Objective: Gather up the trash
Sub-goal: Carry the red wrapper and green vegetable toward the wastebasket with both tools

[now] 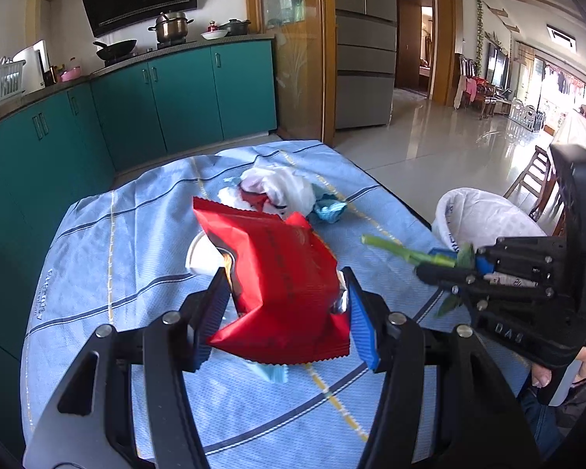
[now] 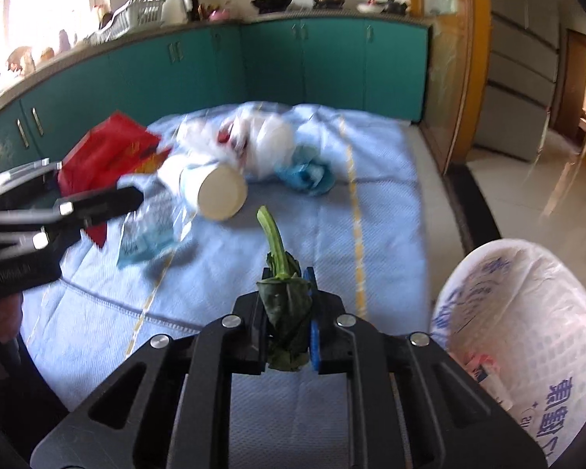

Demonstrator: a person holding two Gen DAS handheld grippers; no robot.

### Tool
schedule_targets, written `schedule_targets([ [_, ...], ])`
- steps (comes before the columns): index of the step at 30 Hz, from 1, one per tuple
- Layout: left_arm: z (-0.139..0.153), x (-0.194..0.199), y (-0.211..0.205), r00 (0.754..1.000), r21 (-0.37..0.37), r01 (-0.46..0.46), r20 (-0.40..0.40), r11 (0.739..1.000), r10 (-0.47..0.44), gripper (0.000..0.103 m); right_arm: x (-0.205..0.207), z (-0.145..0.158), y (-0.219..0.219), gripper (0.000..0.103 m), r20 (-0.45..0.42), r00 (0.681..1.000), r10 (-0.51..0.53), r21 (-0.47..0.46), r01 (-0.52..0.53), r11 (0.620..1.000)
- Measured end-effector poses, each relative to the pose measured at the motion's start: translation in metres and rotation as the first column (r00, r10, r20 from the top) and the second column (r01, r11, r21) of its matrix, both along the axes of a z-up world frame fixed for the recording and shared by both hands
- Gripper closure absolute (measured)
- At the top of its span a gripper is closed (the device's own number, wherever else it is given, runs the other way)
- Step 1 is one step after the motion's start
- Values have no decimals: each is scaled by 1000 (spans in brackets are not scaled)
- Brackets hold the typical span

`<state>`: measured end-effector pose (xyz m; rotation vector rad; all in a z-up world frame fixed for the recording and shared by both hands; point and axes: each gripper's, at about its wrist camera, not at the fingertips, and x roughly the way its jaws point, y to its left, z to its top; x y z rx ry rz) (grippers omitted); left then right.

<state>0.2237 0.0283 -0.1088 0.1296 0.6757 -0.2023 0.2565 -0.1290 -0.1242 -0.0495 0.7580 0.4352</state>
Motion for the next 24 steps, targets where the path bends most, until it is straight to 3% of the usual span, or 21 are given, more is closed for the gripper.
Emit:
schedule_targets([
  [6,5,1,-17,1000,-21,12,18,1000,-12,45,-3,8,-16,87,15,1000,-24,39,23,999],
  [11,0,2,-25,1000,2,17,14,1000,-17,45,-5,4,-17,87,5,1000,-14,32,14,999],
  [24,-10,8,-4,999,13,-39,-12,999,39,45,-3,-4,3,87,-31,999,29,23,-29,999],
])
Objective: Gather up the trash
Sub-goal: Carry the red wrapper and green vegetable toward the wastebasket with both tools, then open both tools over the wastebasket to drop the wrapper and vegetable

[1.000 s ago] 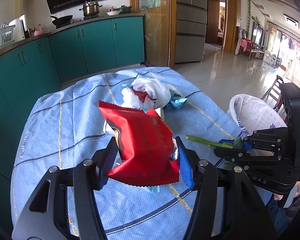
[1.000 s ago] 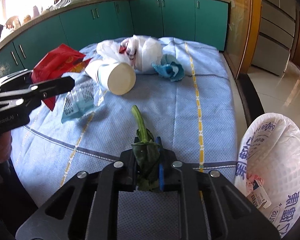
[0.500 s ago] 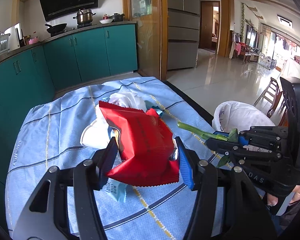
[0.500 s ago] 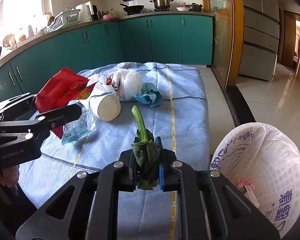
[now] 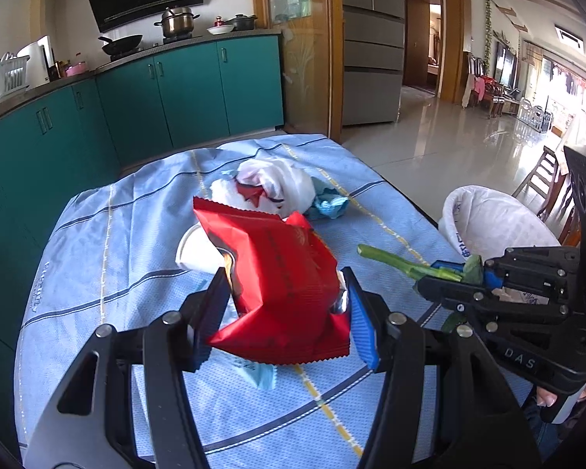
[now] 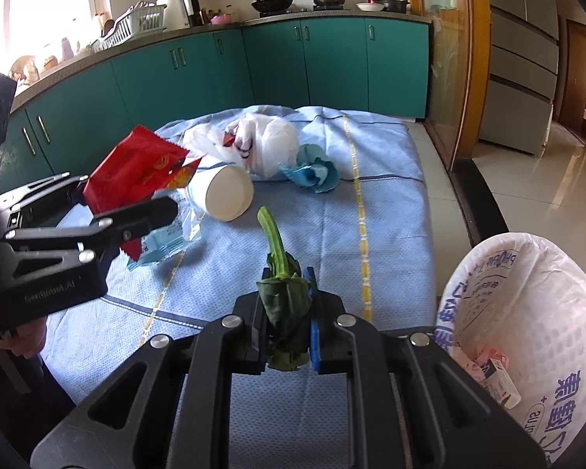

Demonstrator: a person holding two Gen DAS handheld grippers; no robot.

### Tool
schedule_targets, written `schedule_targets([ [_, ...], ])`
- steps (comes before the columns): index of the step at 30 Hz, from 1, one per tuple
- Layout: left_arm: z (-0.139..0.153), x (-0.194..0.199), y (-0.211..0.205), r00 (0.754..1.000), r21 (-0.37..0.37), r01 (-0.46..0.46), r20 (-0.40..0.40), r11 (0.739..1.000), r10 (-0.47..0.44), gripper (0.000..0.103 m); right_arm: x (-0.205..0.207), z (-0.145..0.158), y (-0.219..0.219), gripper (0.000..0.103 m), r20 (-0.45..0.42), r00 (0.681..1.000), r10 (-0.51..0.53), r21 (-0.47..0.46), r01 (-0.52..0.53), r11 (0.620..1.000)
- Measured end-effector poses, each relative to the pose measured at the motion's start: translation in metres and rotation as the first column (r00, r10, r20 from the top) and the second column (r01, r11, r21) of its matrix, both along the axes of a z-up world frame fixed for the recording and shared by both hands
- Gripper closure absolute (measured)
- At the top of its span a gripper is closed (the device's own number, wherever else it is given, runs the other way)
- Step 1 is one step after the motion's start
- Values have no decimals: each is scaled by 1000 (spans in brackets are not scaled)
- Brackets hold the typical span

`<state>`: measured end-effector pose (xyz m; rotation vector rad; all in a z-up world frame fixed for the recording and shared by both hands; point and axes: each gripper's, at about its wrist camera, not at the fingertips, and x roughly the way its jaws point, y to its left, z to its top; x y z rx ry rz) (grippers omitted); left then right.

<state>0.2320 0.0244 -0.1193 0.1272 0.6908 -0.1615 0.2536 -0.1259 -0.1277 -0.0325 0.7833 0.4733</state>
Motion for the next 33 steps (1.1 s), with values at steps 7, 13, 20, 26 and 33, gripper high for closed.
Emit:
schedule_targets([
  [7,6,0,15,998,-32,-57,15,998,58,45,-1,-2,13,87,-4,1000,26,-5,-26,1000],
  [13,16,-1,13,996,-29,-78,39,997,79,45,0,1,6,87,9,1000,-1,5,1,1000],
  [20,25,-5,5,995,-41,-77,57,996,79,45,3,15,-29,87,43,994,-96,52,93,994],
  [26,28,-5,-17,997,-66,-53,55,996,57,45,2,26,-75,87,69,974,-216,85,210,974],
  [33,28,-1,-69,999,-102,19,52,995,-14,45,-8,31,-131,87,93,926,-365,75,359,930],
])
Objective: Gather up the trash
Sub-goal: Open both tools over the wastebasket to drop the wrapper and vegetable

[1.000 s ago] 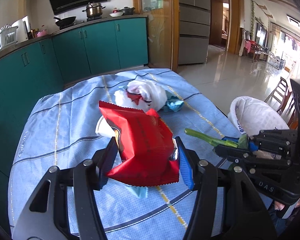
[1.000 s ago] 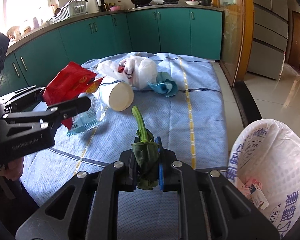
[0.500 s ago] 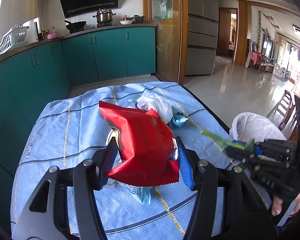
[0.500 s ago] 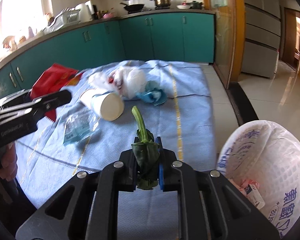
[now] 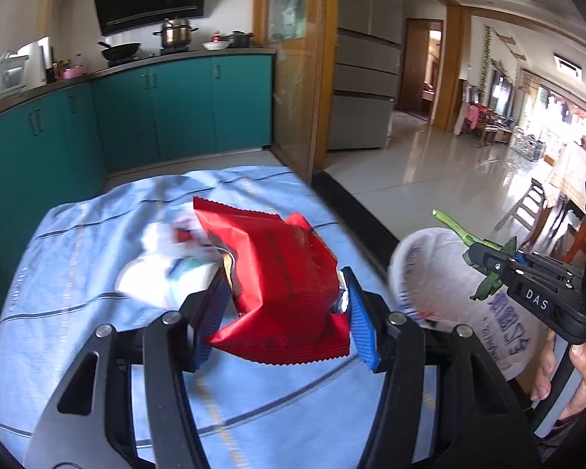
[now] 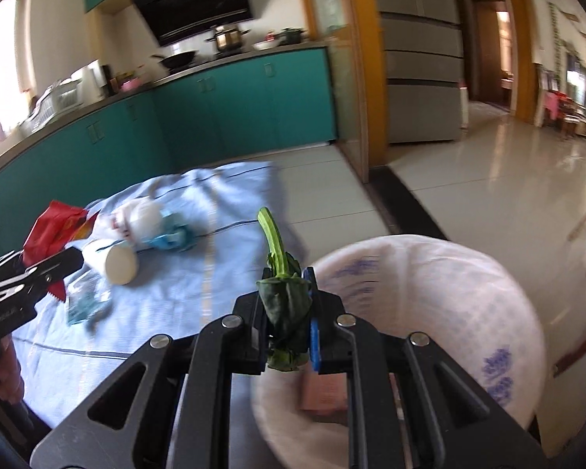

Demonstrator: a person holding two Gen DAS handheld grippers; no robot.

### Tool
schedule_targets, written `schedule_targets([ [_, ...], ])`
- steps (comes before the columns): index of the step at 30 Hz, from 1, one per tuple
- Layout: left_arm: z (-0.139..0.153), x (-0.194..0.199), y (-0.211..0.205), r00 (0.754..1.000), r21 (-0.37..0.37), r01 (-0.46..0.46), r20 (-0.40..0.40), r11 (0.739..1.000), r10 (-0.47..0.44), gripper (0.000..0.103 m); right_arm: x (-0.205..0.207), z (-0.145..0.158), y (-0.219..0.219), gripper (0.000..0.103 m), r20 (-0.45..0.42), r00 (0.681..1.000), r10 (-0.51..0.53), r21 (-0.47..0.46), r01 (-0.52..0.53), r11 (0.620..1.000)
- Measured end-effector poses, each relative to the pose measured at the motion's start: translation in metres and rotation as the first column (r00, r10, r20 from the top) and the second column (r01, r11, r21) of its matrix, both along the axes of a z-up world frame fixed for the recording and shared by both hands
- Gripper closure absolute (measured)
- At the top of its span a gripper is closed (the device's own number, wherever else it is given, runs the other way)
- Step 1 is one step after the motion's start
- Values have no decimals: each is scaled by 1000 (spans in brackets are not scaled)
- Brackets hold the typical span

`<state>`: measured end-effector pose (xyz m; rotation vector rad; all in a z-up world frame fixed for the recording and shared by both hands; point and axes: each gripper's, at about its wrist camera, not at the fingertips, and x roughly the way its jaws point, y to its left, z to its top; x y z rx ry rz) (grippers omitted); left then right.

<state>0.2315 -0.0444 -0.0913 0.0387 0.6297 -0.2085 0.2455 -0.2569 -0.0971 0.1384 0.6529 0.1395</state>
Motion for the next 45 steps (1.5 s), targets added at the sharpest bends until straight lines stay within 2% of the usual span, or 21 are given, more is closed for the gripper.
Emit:
schedule_targets([
  [7,-15,4,-68,994,-14,102,-30,995,-102,45,-20,-4,-57,87,5,992,-128,-12,128,992],
  [13,-38,13,-123,975,-64,197,-91,978,-203,45,-35,-15,-106,87,-19,974,-227,14,227,974],
  [16,-52,15,-144,964,-76,230,-122,970,-238,45,-40,-20,-125,87,-37,968,-250,40,251,967],
  [21,-71,18,-173,954,-44,258,-147,965,-262,44,-43,-26,-135,87,-53,966,-251,52,254,966],
  [24,-75,16,-182,949,-40,273,-150,961,-276,42,-45,-25,-135,87,-51,969,-242,59,245,968],
  [29,-73,9,-184,954,16,282,-108,959,-278,34,-49,-23,-132,87,-46,972,-230,61,232,971],
  [37,-64,3,-174,964,21,257,-76,966,-255,24,-42,-26,-125,86,-67,974,-217,59,221,973],
  [40,-58,0,-167,966,33,251,-67,967,-249,23,-39,-25,-123,76,-71,974,-214,68,219,973],
  [41,-55,-1,-162,967,40,250,-61,967,-247,23,-39,-24,-122,65,-69,974,-217,72,221,973],
  [42,-53,-3,-159,968,46,248,-55,968,-246,22,-38,-23,-121,59,-64,973,-221,79,226,971],
  [45,-46,-5,-145,973,69,231,-27,970,-230,20,-34,-18,-116,56,-54,976,-210,110,215,971],
])
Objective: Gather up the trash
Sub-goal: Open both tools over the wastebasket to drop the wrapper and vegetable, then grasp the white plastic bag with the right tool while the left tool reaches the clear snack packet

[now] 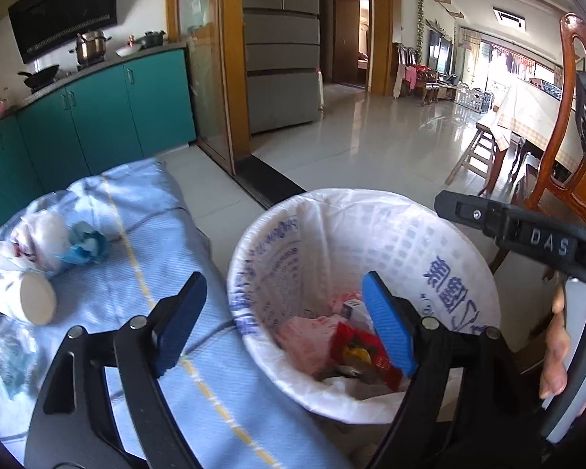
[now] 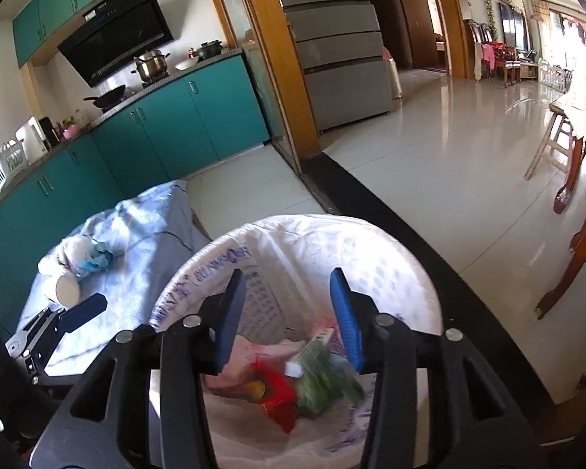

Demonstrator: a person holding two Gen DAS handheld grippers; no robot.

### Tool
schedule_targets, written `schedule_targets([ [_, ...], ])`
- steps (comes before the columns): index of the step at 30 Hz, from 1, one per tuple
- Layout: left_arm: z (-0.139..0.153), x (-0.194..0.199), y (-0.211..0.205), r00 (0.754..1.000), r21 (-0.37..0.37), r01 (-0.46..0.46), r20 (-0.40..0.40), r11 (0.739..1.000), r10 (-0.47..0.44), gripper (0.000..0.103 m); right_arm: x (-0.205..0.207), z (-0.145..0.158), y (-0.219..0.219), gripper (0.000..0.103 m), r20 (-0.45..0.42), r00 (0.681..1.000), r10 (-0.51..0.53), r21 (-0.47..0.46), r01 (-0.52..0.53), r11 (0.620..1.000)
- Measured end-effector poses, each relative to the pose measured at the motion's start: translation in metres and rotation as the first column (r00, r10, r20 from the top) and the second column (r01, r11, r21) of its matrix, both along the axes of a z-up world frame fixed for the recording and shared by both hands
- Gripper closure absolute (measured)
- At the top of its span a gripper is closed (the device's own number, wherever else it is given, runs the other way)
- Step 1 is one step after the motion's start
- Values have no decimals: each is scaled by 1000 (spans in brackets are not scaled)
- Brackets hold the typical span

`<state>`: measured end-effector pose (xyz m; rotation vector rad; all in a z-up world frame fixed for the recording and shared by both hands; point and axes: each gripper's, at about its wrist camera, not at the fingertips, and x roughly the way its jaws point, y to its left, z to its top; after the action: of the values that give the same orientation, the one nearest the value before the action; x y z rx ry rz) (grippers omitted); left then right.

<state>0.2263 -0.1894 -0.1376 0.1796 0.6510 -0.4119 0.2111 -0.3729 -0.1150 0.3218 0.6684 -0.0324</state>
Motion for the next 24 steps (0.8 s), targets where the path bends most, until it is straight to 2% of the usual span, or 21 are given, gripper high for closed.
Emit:
schedule_targets([
  [5,7,6,34,994,20,-101,37,995,100,20,12,8,24,49,17,999,40,22,-41,999],
  [10,19,24,93,966,33,-260,18,965,259,20,31,15,64,44,26,994,110,13,-111,994],
  [12,29,30,126,944,54,-330,40,942,328,20,41,15,82,43,19,989,148,12,-148,989],
  [15,46,38,193,877,18,-480,50,877,478,17,55,11,118,43,-4,972,235,5,-235,972],
  [17,51,43,236,838,-21,-546,7,837,546,17,67,9,148,43,-20,952,307,-16,-307,952],
  [20,52,42,280,794,-49,-609,-39,792,607,17,87,8,187,43,-35,930,365,-61,-367,928],
  [22,49,39,308,750,-61,-661,-86,748,656,17,102,9,207,43,-38,917,397,-62,-398,915],
  [24,44,40,324,741,-75,-669,-140,739,657,17,122,12,229,43,-32,901,433,-17,-434,901],
])
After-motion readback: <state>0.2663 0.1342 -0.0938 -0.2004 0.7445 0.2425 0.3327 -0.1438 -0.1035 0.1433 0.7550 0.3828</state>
